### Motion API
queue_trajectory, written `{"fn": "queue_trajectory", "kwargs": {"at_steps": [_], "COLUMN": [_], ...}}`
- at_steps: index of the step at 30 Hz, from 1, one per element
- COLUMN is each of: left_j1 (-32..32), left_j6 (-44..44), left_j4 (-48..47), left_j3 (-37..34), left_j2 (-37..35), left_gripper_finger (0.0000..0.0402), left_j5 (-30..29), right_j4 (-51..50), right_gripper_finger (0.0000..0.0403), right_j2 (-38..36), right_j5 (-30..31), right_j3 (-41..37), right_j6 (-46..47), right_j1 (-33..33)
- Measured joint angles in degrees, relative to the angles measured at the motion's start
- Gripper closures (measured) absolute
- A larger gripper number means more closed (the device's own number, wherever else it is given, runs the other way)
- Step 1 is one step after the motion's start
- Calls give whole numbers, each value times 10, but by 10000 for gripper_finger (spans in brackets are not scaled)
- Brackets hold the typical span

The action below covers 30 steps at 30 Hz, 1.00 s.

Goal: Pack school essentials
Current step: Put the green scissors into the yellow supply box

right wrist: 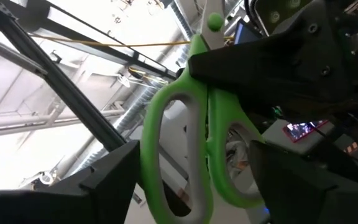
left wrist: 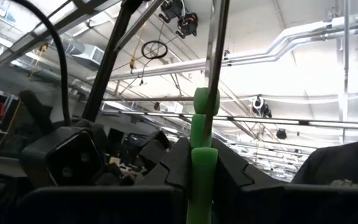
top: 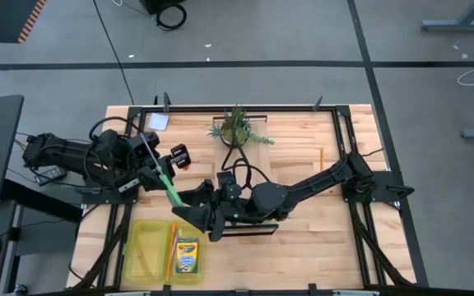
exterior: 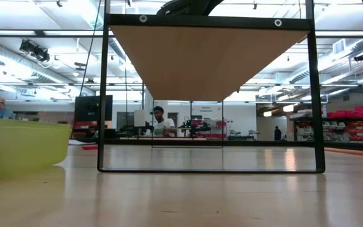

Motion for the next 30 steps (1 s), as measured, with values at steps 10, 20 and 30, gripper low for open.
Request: {"fn": "queue_trajectory", "kwargs": {"at_steps": [10, 20, 30], "left_j1": [23, 60, 43], "left_j6": [-15, -18, 23], "left_j4": [-21, -48, -341], "left_j3": [0, -1, 0], "left_j2": [-11, -44, -100], "left_gripper_finger": [364, 364, 362], "left_j5": [15, 22, 21], "right_j4": [-52, -238, -522], "right_gripper_finger": [89, 88, 88], "right_j2": [-15, -96, -211], "right_j5": [-2, 49, 157], "right_j3": [0, 0, 0], "right_j6": [-2, -29, -33], "right_j1": [0, 0, 5]}}
